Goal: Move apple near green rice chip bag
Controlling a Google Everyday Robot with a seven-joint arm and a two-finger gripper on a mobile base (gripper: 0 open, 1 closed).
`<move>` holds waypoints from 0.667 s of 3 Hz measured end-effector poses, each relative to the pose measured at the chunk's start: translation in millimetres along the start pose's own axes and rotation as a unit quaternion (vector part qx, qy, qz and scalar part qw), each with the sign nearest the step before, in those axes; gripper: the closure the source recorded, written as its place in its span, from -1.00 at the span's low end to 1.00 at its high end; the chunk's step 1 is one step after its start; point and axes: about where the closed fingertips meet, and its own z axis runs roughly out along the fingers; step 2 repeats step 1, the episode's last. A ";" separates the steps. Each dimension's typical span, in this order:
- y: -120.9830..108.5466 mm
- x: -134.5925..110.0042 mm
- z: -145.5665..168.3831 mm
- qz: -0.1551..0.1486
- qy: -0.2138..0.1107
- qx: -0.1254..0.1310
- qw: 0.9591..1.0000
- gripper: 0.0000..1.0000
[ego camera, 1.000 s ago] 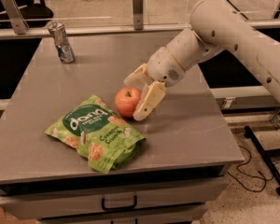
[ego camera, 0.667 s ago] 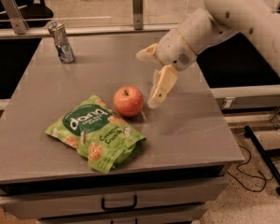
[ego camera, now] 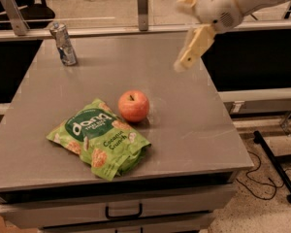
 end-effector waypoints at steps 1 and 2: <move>-11.4 -2.9 0.2 0.000 -0.007 0.022 1.000 -1.00; -11.4 -2.9 0.2 0.000 -0.007 0.022 1.000 -1.00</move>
Offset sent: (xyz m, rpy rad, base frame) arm 0.0000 0.0000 0.0000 0.0000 0.0000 0.0000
